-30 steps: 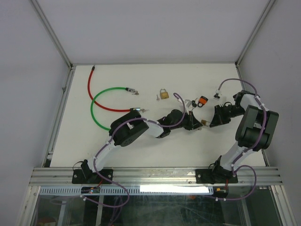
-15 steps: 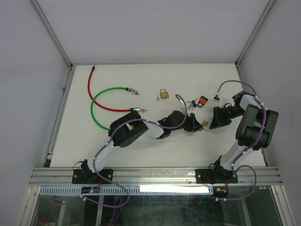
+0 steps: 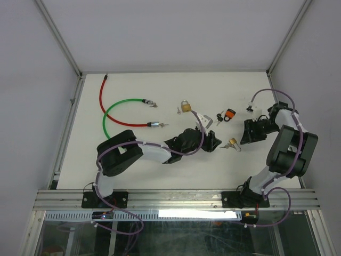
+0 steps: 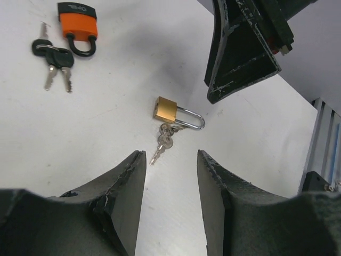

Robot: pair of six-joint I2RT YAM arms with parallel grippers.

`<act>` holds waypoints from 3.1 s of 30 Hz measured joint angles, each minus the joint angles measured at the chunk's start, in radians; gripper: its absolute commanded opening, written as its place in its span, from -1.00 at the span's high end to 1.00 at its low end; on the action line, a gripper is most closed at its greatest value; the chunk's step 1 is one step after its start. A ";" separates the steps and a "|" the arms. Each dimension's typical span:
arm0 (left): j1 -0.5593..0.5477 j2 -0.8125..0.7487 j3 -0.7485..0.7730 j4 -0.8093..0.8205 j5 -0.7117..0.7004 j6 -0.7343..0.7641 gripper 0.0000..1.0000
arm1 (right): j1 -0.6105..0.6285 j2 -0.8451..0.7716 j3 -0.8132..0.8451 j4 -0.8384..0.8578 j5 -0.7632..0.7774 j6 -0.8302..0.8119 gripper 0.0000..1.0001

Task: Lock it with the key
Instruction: Place the key at the center of the board, then pick up the lock from the center of the board.

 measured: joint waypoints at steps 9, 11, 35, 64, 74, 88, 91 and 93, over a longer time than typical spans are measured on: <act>0.000 -0.244 -0.236 0.019 -0.023 0.179 -0.10 | -0.003 -0.175 -0.002 -0.017 -0.061 -0.028 -0.04; 0.000 -0.296 -0.288 0.023 -0.011 0.211 -0.19 | -0.003 -0.217 0.004 -0.035 -0.090 -0.042 -0.04; 0.093 -0.617 -0.663 0.200 0.051 0.217 -0.82 | 0.380 -0.490 0.035 0.206 -0.579 0.122 -0.12; 0.279 -0.962 -0.843 0.018 0.036 -0.104 -0.76 | 0.381 -0.584 -0.139 0.314 -0.446 0.070 -0.14; 0.479 -0.947 -0.785 -0.239 -0.019 -0.196 -0.90 | 0.383 -0.569 -0.140 0.316 -0.436 0.069 -0.14; 0.658 -0.951 -0.689 -0.372 -0.126 -0.232 -0.98 | 0.383 -0.559 -0.140 0.317 -0.421 0.068 -0.14; 0.735 -0.973 -0.704 -0.371 -0.113 -0.253 -0.98 | 0.383 -0.558 -0.140 0.317 -0.420 0.068 -0.14; 0.779 -0.985 -0.713 -0.369 -0.098 -0.273 -0.98 | 0.383 -0.558 -0.140 0.318 -0.420 0.068 -0.14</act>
